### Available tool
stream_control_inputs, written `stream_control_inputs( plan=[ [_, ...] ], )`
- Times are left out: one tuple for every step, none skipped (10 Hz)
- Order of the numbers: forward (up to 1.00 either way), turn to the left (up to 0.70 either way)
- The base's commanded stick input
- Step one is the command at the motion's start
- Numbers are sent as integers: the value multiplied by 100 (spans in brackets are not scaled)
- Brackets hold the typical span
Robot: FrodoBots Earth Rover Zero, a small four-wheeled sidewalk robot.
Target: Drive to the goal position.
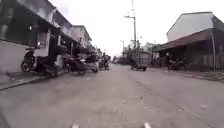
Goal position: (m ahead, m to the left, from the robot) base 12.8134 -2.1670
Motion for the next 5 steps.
stream_control_inputs(
  plan=[
    [70,11],
    [70,-10],
    [70,-35],
    [70,-35],
    [70,-22]
  ],
)
